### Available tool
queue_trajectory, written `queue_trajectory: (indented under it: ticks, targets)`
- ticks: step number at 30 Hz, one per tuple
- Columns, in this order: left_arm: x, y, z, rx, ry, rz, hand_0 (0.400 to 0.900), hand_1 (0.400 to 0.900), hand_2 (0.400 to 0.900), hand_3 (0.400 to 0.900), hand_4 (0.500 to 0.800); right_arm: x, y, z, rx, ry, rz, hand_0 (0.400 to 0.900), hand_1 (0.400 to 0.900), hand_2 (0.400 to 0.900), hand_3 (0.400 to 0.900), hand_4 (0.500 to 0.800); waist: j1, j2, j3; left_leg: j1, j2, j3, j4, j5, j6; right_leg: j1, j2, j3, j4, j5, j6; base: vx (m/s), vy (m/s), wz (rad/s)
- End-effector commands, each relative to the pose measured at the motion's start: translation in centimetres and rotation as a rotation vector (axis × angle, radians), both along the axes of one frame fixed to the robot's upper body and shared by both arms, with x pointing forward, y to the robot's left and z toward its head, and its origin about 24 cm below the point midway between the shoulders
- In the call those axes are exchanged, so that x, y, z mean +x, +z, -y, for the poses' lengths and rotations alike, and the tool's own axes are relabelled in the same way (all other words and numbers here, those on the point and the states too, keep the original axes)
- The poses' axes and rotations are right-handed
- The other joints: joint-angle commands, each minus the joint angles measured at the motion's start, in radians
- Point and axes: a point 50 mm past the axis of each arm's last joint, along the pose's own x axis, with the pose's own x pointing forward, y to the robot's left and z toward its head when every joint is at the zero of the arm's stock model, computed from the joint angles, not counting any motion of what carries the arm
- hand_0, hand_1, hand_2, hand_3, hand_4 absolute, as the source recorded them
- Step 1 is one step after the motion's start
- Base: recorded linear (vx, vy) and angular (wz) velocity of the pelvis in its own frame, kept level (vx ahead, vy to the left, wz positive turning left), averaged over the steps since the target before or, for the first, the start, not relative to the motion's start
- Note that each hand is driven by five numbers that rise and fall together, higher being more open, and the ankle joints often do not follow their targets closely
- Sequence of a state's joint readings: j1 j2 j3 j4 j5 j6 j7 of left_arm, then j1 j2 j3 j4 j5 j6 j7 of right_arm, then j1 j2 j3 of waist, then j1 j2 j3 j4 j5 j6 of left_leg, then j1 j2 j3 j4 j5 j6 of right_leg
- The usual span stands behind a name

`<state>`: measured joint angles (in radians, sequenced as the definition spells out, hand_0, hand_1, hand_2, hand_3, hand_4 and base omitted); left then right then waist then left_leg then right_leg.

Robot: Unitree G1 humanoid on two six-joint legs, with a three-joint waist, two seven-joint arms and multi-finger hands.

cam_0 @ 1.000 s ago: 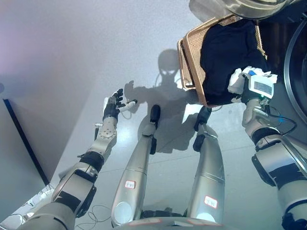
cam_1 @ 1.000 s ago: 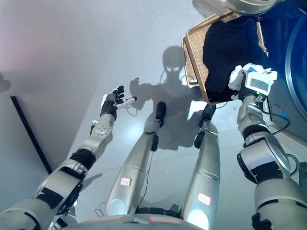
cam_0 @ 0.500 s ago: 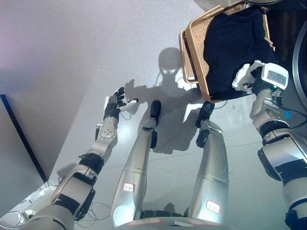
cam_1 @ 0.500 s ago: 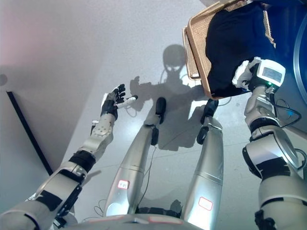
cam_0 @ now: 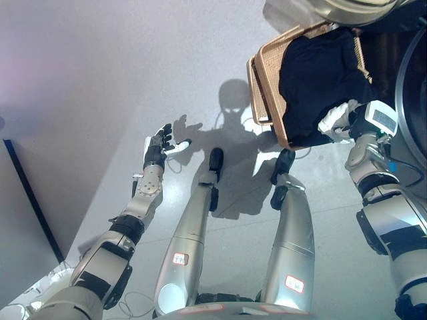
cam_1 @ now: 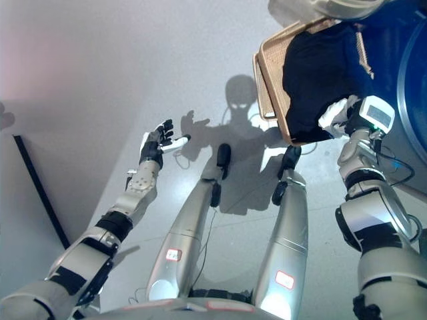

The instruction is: Put the clothes in the basket into the washing machine.

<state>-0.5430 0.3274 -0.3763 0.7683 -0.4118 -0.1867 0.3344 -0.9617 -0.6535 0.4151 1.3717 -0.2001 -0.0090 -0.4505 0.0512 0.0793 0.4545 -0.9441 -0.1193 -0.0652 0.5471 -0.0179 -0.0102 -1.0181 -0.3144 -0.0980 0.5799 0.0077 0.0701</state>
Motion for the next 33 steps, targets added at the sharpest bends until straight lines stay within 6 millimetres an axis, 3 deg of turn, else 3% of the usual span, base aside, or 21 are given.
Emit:
queue_trajectory:
  ticks: [1, 3, 8, 11, 13, 14, 16, 19, 25, 31, 33]
  targets:
    - [-1.4, -1.8, -3.5, 0.003, 0.156, -0.033, 0.900, 0.900, 0.900, 0.900, 0.800, -1.3, -1.3, 1.1, 0.074, -0.033, 0.045, 0.400, 0.400, 0.400, 0.400, 0.500, -0.015, -0.005, -0.075, 0.108, 0.059, -0.039, -0.063, -0.065, -0.067, 0.132, -0.007, 0.028, -0.027, -0.001, 0.081, 0.09, -0.046, -0.04]
    - [-1.5, -2.1, -4.2, 0.007, 0.185, -0.052, 0.900, 0.900, 0.900, 0.900, 0.800, -1.1, -1.9, 0.3, 0.199, -0.019, 0.103, 0.400, 0.400, 0.400, 0.400, 0.500, -0.028, -0.020, -0.075, 0.149, 0.056, -0.038, -0.105, -0.023, -0.068, 0.187, -0.009, 0.014, -0.092, 0.046, 0.075, 0.00, 0.000, 0.00]
    - [-2.0, -3.3, -5.8, 0.024, 0.254, -0.123, 0.900, 0.900, 0.900, 0.900, 0.800, -1.1, -3.8, -1.4, 0.493, -0.026, 0.222, 0.400, 0.400, 0.400, 0.400, 0.500, -0.048, -0.056, -0.077, 0.285, 0.072, -0.034, -0.179, -0.019, -0.071, 0.340, 0.002, -0.008, -0.197, 0.071, 0.082, 0.09, -0.022, -0.15]
    - [-2.6, -4.3, -6.4, 0.015, 0.283, -0.169, 0.900, 0.900, 0.900, 0.900, 0.800, -1.8, -5.9, -2.2, 0.794, -0.087, 0.353, 0.400, 0.400, 0.400, 0.400, 0.500, -0.059, -0.073, -0.089, 0.397, 0.085, -0.027, -0.248, -0.010, -0.074, 0.457, 0.008, -0.023, -0.280, 0.093, 0.090, 0.14, -0.014, -0.18]
    - [-2.8, -4.6, -6.5, 0.017, 0.285, -0.182, 0.900, 0.900, 0.900, 0.900, 0.800, -2.0, -6.4, -2.4, 0.880, -0.103, 0.392, 0.400, 0.400, 0.400, 0.400, 0.500, -0.061, -0.074, -0.090, 0.432, 0.089, -0.024, -0.274, -0.004, -0.075, 0.488, 0.010, -0.026, -0.302, 0.098, 0.092, 0.10, 0.003, -0.14]
    - [-3.0, -4.9, -6.7, 0.011, 0.297, -0.194, 0.900, 0.900, 0.900, 0.900, 0.800, -2.4, -7.1, -2.6, 1.020, -0.138, 0.476, 0.400, 0.400, 0.400, 0.400, 0.500, -0.065, -0.075, -0.102, 0.476, 0.094, -0.017, -0.314, 0.004, -0.078, 0.527, 0.016, -0.027, -0.338, 0.107, 0.097, 0.08, 0.011, -0.16]
    - [-3.1, -4.9, -6.8, 0.010, 0.296, -0.193, 0.900, 0.900, 0.900, 0.900, 0.800, -2.6, -7.5, -2.6, 1.058, -0.145, 0.492, 0.400, 0.400, 0.400, 0.400, 0.500, -0.068, -0.076, -0.105, 0.488, 0.093, -0.015, -0.331, 0.016, -0.077, 0.537, 0.015, -0.028, -0.355, 0.119, 0.098, 0.05, 0.011, -0.12]
    - [-3.8, -5.8, -6.9, -0.006, 0.309, -0.219, 0.900, 0.900, 0.900, 0.900, 0.800, -3.5, -8.9, -2.6, 1.301, -0.235, 0.654, 0.400, 0.400, 0.400, 0.400, 0.500, -0.071, -0.069, -0.123, 0.550, 0.107, -0.005, -0.382, 0.020, -0.083, 0.586, 0.024, -0.026, -0.396, 0.120, 0.103, 0.06, -0.005, -0.15]
    - [-4.5, -6.6, -7.0, -0.027, 0.320, -0.253, 0.900, 0.900, 0.900, 0.900, 0.800, -4.6, -9.6, -1.4, 1.494, -0.335, 0.849, 0.400, 0.400, 0.400, 0.400, 0.500, -0.082, -0.049, -0.146, 0.586, 0.112, 0.003, -0.417, 0.036, -0.087, 0.600, 0.031, -0.014, -0.409, 0.119, 0.099, 0.02, -0.015, -0.05]
    - [-5.5, -7.6, -7.4, -0.042, 0.341, -0.290, 0.900, 0.900, 0.900, 0.900, 0.800, -5.1, -8.2, 0.7, 1.564, -0.383, 1.064, 0.400, 0.400, 0.400, 0.400, 0.500, -0.090, -0.021, -0.155, 0.603, 0.124, 0.015, -0.432, 0.036, -0.092, 0.593, 0.045, 0.009, -0.406, 0.107, 0.097, 0.00, -0.012, -0.12]
    - [-6.0, -8.1, -7.4, -0.049, 0.340, -0.303, 0.900, 0.900, 0.900, 0.900, 0.800, -5.5, -6.9, 2.3, 1.555, -0.399, 1.158, 0.400, 0.400, 0.400, 0.400, 0.500, -0.094, -0.007, -0.161, 0.611, 0.132, 0.022, -0.443, 0.040, -0.095, 0.590, 0.053, 0.015, -0.404, 0.100, 0.095, 0.00, -0.022, -0.14]
